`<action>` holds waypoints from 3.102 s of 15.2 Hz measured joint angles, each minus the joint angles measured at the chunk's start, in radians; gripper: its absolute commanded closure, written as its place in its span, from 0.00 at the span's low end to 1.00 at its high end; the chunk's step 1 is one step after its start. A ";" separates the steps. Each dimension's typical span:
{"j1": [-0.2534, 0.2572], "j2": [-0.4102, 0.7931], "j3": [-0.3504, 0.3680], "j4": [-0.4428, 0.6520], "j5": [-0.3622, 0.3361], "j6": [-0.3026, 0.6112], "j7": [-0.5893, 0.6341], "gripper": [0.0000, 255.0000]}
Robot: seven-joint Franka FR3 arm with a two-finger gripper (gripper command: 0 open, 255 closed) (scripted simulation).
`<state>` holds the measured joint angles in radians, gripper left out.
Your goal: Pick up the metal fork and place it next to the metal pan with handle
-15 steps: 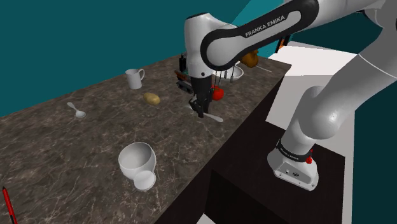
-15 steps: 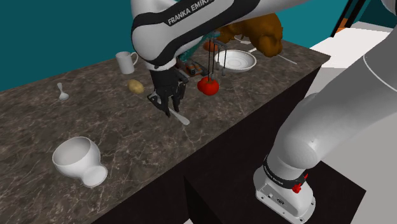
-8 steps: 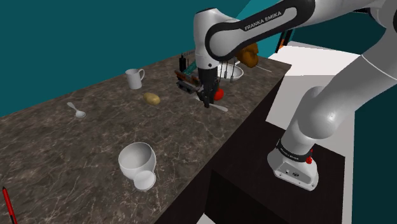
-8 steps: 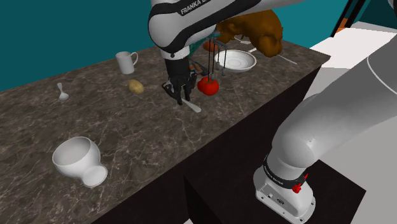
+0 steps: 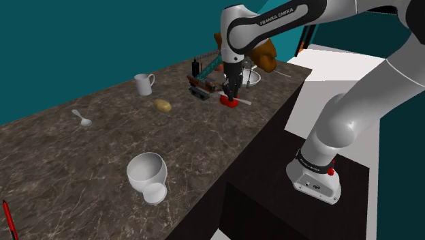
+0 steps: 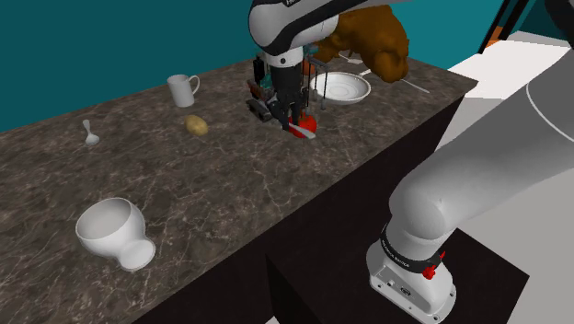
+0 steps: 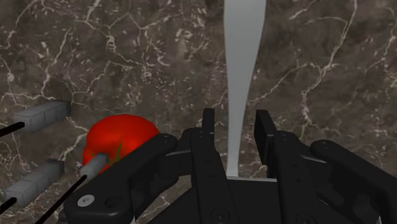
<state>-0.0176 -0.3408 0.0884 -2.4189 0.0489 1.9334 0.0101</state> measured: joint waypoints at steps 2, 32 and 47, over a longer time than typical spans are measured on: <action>-0.025 0.015 -0.033 0.007 -0.021 0.007 -0.047 1.00; -0.243 0.377 -0.327 0.341 -0.096 0.224 -0.505 1.00; -0.234 0.413 -0.320 0.274 -0.084 0.285 -0.503 0.00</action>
<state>-0.2517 0.0721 -0.2320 -2.1453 -0.0349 2.2181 -0.4931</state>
